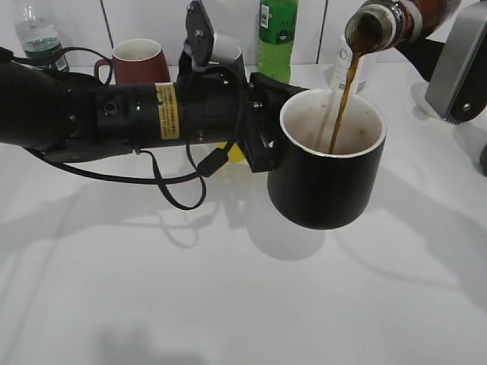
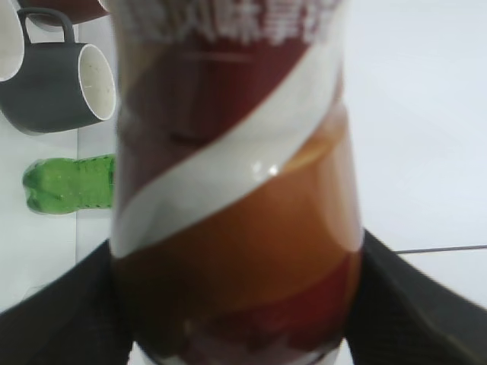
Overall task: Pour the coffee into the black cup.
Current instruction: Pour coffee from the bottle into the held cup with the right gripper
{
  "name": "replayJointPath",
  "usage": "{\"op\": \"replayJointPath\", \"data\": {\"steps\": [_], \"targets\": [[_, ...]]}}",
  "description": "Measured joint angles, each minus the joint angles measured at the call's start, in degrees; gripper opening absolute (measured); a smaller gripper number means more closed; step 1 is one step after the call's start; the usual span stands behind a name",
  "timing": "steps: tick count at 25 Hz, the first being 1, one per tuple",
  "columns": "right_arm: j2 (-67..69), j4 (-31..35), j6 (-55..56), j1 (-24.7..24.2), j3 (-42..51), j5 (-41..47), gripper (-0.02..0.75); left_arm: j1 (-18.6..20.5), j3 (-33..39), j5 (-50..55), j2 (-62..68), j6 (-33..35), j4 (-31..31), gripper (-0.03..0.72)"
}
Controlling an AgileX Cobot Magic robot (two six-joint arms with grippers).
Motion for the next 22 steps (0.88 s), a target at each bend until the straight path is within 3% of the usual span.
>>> {"op": "replayJointPath", "data": {"steps": [22], "targets": [[0.0, 0.0, -1.1, 0.0, 0.0, -0.1, 0.543, 0.0, 0.0, 0.0, 0.0, 0.0, 0.3, 0.042]]}}
